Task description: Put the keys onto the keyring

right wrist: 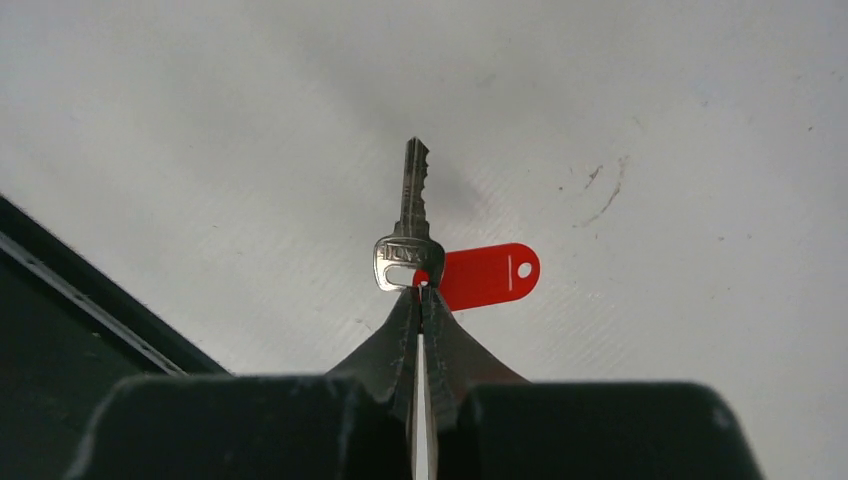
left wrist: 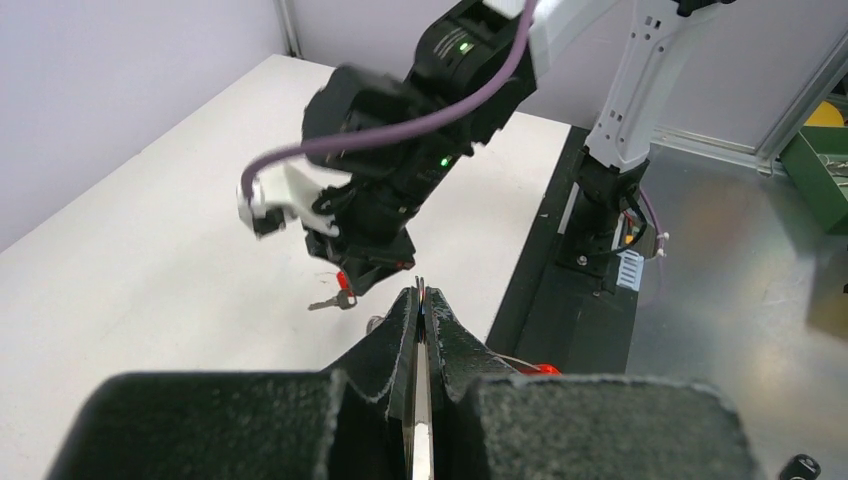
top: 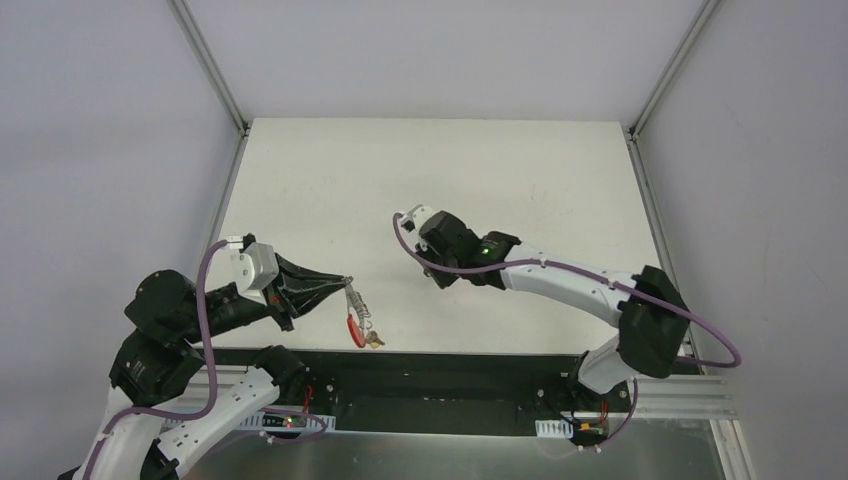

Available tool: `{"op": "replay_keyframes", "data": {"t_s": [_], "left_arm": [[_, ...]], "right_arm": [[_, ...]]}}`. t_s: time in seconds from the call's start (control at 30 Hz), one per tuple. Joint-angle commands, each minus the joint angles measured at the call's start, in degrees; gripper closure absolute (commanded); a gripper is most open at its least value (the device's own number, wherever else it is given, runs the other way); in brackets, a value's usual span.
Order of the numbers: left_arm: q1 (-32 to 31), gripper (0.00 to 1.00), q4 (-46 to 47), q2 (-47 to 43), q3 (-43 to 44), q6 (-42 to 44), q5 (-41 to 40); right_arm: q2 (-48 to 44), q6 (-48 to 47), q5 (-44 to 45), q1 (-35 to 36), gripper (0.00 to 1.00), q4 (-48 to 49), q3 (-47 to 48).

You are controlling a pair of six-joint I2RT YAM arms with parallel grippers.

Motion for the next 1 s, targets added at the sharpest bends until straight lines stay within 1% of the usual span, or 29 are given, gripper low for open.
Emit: {"op": "replay_keyframes", "data": {"t_s": [0.0, 0.03, 0.1, 0.13, 0.17, 0.2, 0.23, 0.27, 0.3, 0.33, 0.37, 0.4, 0.43, 0.47, 0.5, 0.53, 0.57, 0.6, 0.63, 0.67, 0.7, 0.73, 0.77, 0.8, 0.83, 0.87, 0.9, 0.93, 0.97], "left_arm": [[-0.2, 1.0, 2.7, 0.4, 1.5, -1.4, 1.2], [-0.2, 1.0, 2.7, 0.5, 1.4, -1.4, 1.1], [-0.2, 1.0, 2.8, 0.7, 1.3, -1.4, 0.9], [-0.2, 1.0, 2.8, 0.8, 1.4, -1.4, 0.8], [-0.2, 1.0, 2.9, 1.1, 1.7, -1.4, 0.9], [-0.2, 1.0, 2.9, 1.3, 1.9, -1.3, 1.0], [-0.2, 1.0, 2.9, 1.4, 2.0, -1.3, 1.1], [-0.2, 1.0, 3.0, 1.5, 2.0, -1.2, 1.0], [-0.2, 1.0, 3.0, 1.4, 2.0, -1.2, 0.9], [-0.2, 1.0, 3.0, 1.3, 1.6, -1.3, 0.6], [-0.2, 1.0, 3.3, 1.1, 1.2, -1.5, 0.4], [-0.2, 1.0, 3.8, 1.2, 0.9, -1.8, 0.0], [-0.2, 1.0, 4.0, 1.3, 0.8, -2.0, 0.2], [-0.2, 1.0, 4.1, 1.6, 0.9, -2.3, 0.5], [-0.2, 1.0, 4.2, 1.9, 1.0, -2.4, 0.7], [-0.2, 1.0, 4.2, 2.0, 1.3, -2.5, 1.1], [-0.2, 1.0, 4.2, 2.0, 1.3, -2.5, 1.3], [-0.2, 1.0, 4.2, 1.8, 1.3, -2.6, 1.3], [-0.2, 1.0, 4.2, 1.5, 1.2, -2.6, 1.1], [-0.2, 1.0, 4.3, 1.3, 1.0, -2.5, 0.7], [-0.1, 1.0, 4.4, 1.4, 0.8, -2.3, 0.4], [-0.2, 1.0, 4.5, 1.8, 0.9, -2.2, 0.1], [-0.2, 1.0, 4.5, 2.7, 1.1, -2.1, 0.3], [-0.2, 1.0, 4.5, 3.2, 1.3, -2.0, 0.8], [-0.2, 1.0, 4.5, 3.8, 1.6, -2.2, 1.3], [-0.2, 1.0, 4.6, 4.0, 1.7, -2.5, 2.1], [-0.2, 1.0, 4.6, 3.8, 1.7, -2.7, 2.2], [-0.2, 1.0, 4.6, 3.4, 1.3, -2.9, 2.1], [-0.2, 1.0, 4.7, 2.9, 1.0, -2.9, 1.4]], "right_arm": [[7.3, 3.8, 5.4, 0.5, 1.0, -13.5, 2.0], [2.9, 5.2, 3.5, 0.3, 1.0, -9.7, -0.4], [-10.2, 8.5, 0.9, -0.7, 1.0, 4.0, -7.6], [-13.7, 8.3, 1.5, -0.7, 1.0, 7.0, -9.2], [-13.4, 6.0, 1.9, -0.5, 1.0, 4.6, -8.2], [-8.4, 4.1, 4.3, -0.5, 1.0, -4.6, -5.3], [-3.1, 4.2, 9.5, -1.1, 1.0, -11.2, -2.0], [-0.7, 6.2, 13.2, -3.0, 1.0, -14.0, -0.4], [-2.0, 9.3, 12.9, -6.0, 1.0, -11.8, -1.2], [-5.9, 12.7, 8.9, -9.6, 1.0, -6.5, -3.9], [-9.3, 15.3, 2.6, -11.6, 1.0, -0.1, -6.5], [-10.8, 14.9, -3.1, -9.7, 1.0, 3.1, -6.9], [-9.7, 11.5, -5.2, -2.1, 1.0, 2.1, -4.9], [-6.9, 8.3, -4.6, 2.5, 1.0, -3.1, -0.3], [-3.9, 7.4, -3.8, 3.6, 1.0, -8.8, 5.7], [-3.5, 7.7, -0.2, 1.3, 1.0, -10.9, 6.1], [-5.8, 9.4, 2.7, -5.5, 1.0, -9.1, 2.6], [-9.5, 13.3, 3.3, -15.2, 1.0, -4.9, -2.0], [-12.3, 16.7, 1.8, -22.3, 1.0, -1.4, -5.4], [-13.3, 18.2, 0.7, -23.1, 1.0, -0.9, -5.2], [-11.9, 17.7, 0.0, -17.0, 1.0, -2.7, -2.0], [-8.1, 15.1, 0.6, -6.1, 1.0, -4.7, 2.5], [-2.6, 11.2, 1.9, 2.5, 1.0, -9.8, 8.7], [1.8, 10.6, 5.4, 5.6, 1.0, -15.2, 12.9], [3.0, 11.5, 9.5, 2.8, 1.0, -17.3, 11.8], [0.4, 14.2, 10.8, -4.1, 1.0, -14.8, 7.0], [-3.5, 17.5, 5.0, -14.2, 1.0, -11.7, 1.4], [-8.4, 19.2, 0.0, -19.7, 1.0, -9.4, -1.3], [-10.2, 17.7, -2.6, -18.1, 1.0, -8.8, -0.9]]}}
